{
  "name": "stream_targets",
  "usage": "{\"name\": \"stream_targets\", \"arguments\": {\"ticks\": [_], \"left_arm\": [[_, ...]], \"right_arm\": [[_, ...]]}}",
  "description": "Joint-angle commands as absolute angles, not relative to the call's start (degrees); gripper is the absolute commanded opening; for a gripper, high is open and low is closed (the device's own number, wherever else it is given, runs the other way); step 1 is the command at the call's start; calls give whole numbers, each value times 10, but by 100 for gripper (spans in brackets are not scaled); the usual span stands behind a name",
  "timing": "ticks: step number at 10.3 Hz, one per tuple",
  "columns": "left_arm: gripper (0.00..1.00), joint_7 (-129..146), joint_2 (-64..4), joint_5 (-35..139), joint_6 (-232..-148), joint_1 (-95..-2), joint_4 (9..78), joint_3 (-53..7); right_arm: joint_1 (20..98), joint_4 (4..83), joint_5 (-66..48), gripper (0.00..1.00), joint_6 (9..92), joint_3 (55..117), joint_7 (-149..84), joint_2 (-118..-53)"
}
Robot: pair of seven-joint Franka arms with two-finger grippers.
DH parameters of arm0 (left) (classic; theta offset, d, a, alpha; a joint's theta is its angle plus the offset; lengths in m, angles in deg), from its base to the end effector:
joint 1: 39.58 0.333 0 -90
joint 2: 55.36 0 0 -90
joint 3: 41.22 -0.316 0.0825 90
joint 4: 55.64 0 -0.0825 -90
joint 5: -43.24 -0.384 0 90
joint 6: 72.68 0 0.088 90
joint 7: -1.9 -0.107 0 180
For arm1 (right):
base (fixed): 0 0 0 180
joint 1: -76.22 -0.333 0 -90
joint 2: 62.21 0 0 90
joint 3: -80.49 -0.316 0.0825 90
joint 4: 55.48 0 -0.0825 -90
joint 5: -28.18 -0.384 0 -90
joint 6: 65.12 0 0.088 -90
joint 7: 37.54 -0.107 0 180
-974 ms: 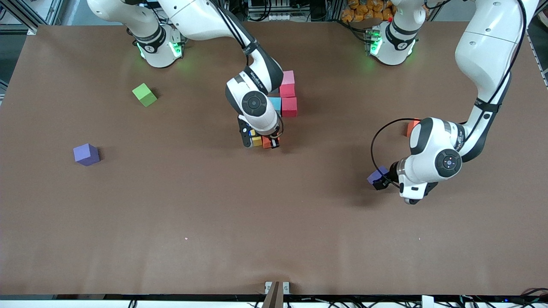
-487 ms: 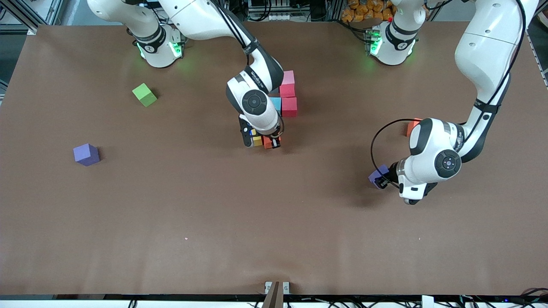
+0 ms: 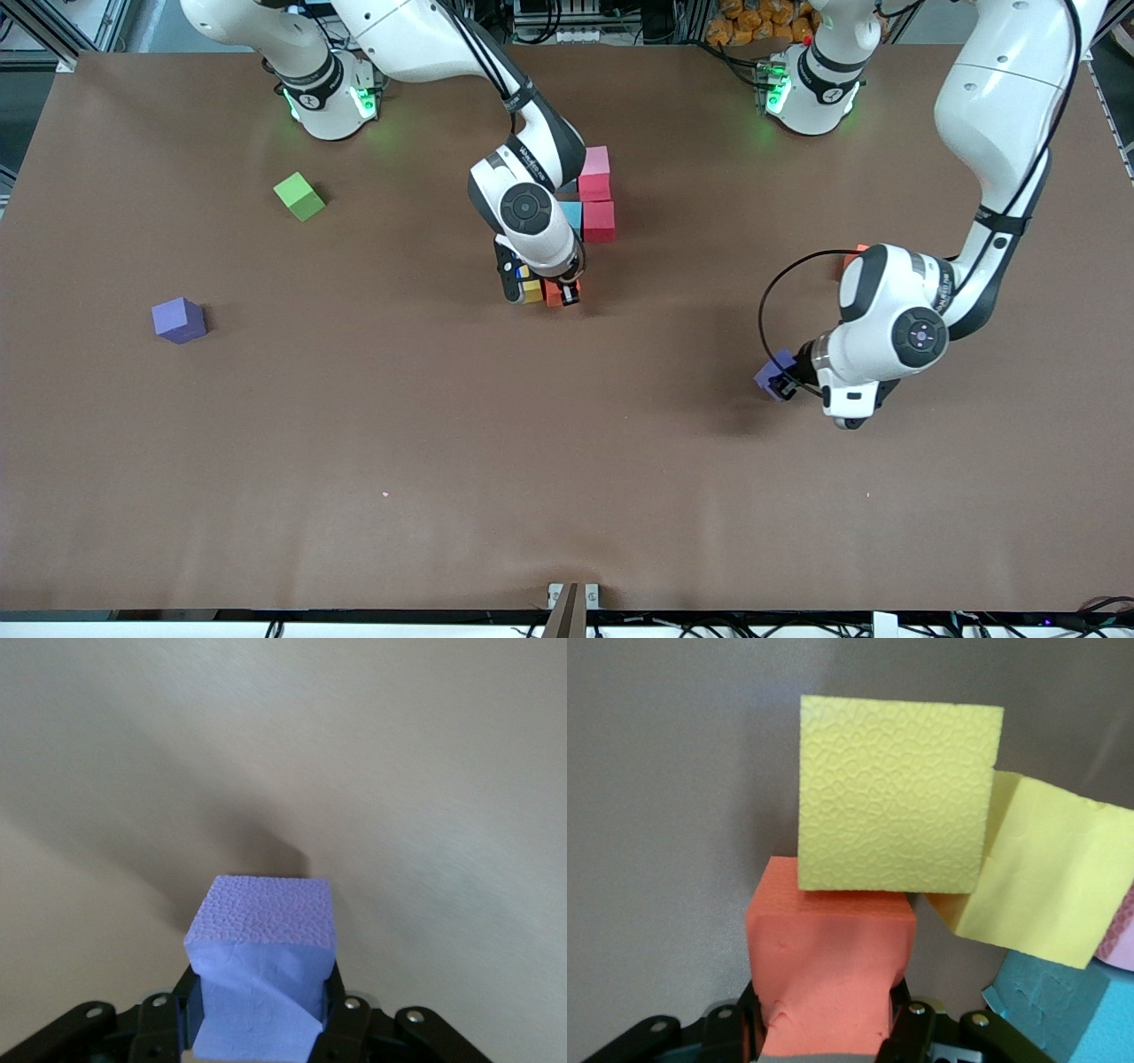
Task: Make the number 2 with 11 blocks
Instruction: 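Carry the purple block to the cluster with the left gripper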
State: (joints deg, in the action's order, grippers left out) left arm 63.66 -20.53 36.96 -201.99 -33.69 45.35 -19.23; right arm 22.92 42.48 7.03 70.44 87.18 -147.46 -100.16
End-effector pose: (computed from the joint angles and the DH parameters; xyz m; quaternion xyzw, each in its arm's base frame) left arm 0.6349 -0.1589 0.2356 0.9223 0.3790 -0.0682 0.0319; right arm 0.4544 0.4981 0.2083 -0.7790 0.6201 0.0906 0.0211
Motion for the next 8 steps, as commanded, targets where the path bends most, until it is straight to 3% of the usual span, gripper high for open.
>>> {"name": "stream_targets", "arguments": {"ticks": [1, 8], "left_arm": [[0, 703, -211, 359, -2017, -365, 448, -193], [1, 970, -226, 363, -2015, -429, 464, -173]], "right_arm": [[222, 448, 67, 6, 708, 874, -1485, -998], [221, 447, 67, 7, 698, 874, -1492, -994]]}}
